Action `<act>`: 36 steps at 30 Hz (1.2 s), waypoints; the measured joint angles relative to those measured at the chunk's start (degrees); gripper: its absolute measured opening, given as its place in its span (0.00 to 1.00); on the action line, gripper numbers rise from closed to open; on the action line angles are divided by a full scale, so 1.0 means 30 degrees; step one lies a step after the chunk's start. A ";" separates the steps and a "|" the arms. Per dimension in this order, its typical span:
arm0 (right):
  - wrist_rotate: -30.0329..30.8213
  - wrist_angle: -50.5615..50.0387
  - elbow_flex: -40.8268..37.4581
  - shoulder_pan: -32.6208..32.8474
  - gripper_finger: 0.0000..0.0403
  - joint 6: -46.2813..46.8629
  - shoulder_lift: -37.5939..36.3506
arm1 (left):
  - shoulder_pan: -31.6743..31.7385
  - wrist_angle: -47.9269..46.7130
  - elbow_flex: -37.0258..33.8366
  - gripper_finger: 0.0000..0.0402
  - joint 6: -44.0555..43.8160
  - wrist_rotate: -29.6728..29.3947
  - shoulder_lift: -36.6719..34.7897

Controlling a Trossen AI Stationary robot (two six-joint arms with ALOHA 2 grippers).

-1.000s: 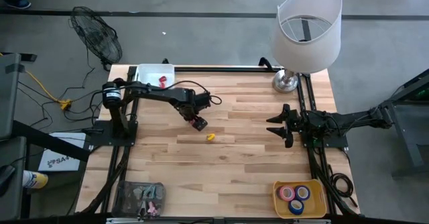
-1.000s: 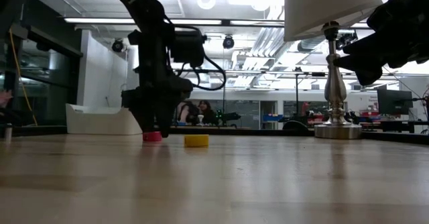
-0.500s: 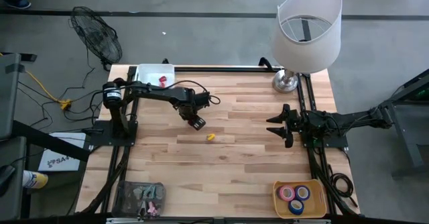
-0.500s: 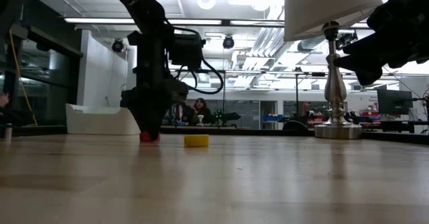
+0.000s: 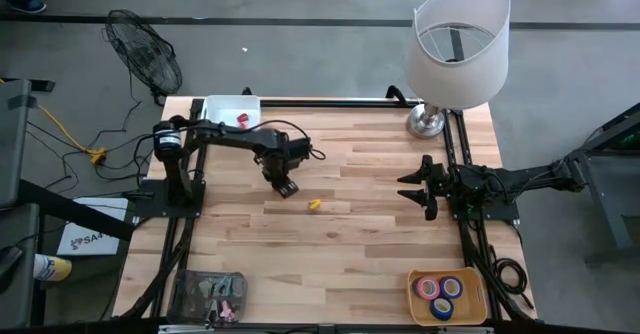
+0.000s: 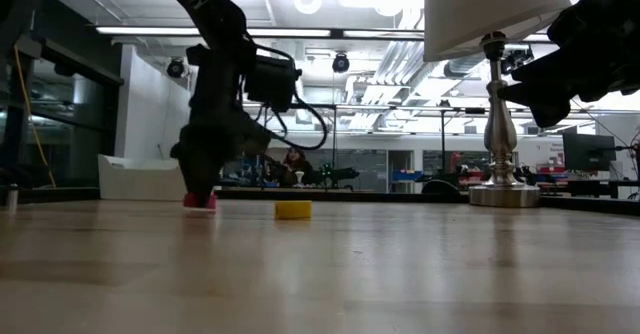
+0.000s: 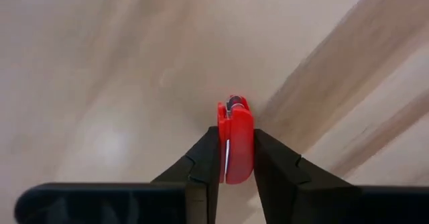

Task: Pick and place Stapler, Stapler remover, tape
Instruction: Put the red stapler into the white bin

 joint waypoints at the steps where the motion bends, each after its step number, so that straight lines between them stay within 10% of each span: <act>1: 0.0000 -0.0006 0.0000 0.0000 0.45 0.0000 0.0000 | 0.0098 -0.0297 0.0103 0.17 0.0224 -0.0294 -0.0018; 17: -0.0015 -0.0091 0.0007 0.0004 0.45 0.0000 0.0131 | 0.4987 -0.5241 0.1675 0.17 0.3842 -0.4310 -0.4191; 36: -0.0007 -0.0064 0.0007 0.0000 0.45 0.0000 0.0124 | 1.3213 -0.5552 0.2145 0.18 0.5118 -0.5791 -0.3569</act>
